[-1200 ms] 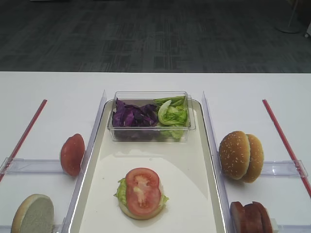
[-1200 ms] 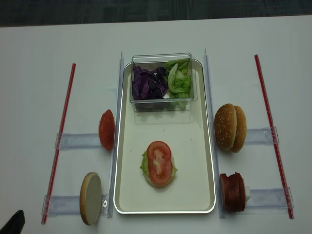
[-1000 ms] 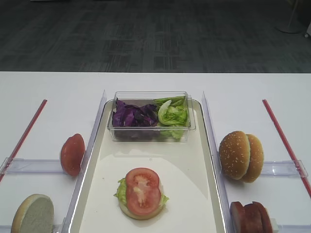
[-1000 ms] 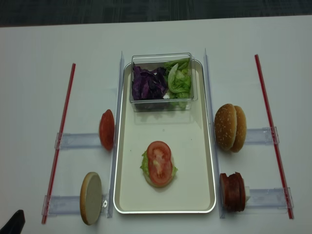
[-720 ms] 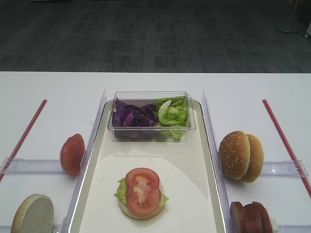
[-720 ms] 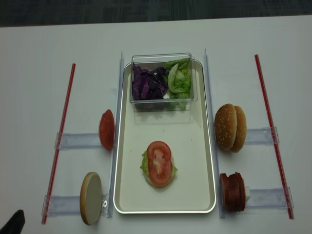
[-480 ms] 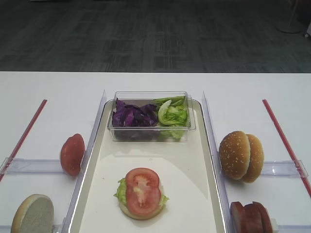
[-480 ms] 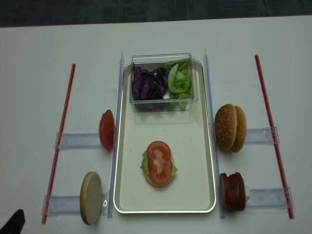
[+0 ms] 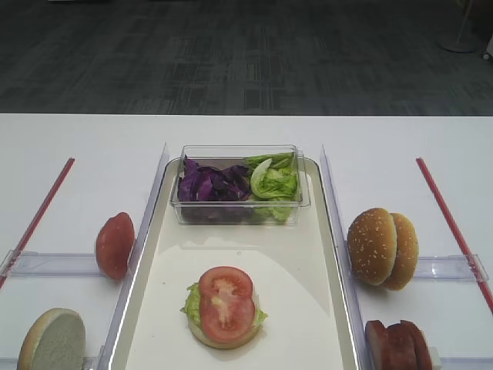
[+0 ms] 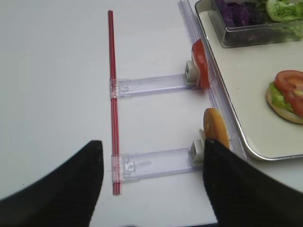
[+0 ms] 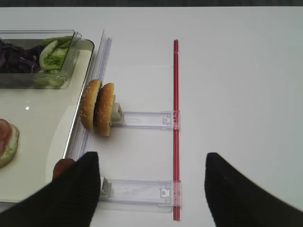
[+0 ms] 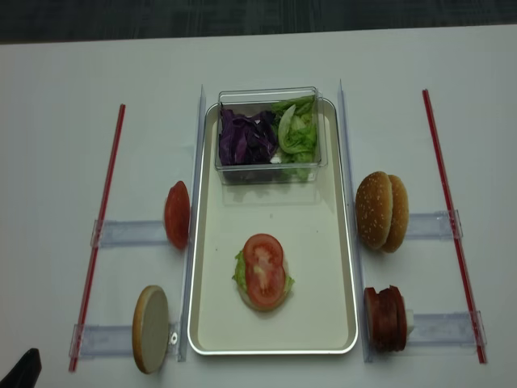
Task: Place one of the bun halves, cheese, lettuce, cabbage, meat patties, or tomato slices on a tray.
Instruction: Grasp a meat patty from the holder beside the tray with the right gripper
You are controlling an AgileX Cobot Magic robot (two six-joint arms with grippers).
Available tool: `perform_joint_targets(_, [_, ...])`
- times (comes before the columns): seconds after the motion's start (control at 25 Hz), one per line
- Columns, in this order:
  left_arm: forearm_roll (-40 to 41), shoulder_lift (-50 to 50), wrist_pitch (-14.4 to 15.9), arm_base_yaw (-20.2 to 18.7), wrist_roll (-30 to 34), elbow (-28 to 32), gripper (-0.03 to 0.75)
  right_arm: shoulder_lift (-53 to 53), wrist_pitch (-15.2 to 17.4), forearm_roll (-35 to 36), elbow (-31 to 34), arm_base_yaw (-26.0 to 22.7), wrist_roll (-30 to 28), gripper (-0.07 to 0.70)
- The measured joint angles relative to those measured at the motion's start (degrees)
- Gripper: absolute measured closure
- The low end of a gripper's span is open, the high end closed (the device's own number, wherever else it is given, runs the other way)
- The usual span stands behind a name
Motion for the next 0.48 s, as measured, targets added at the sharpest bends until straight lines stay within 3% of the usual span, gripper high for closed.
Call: perform_joint_targets(0.48, [0.0,0.0,0.0,0.0,0.0,0.0,0.283,10.6,5.7,4.3,-8.4,1.6,1.1,0.131])
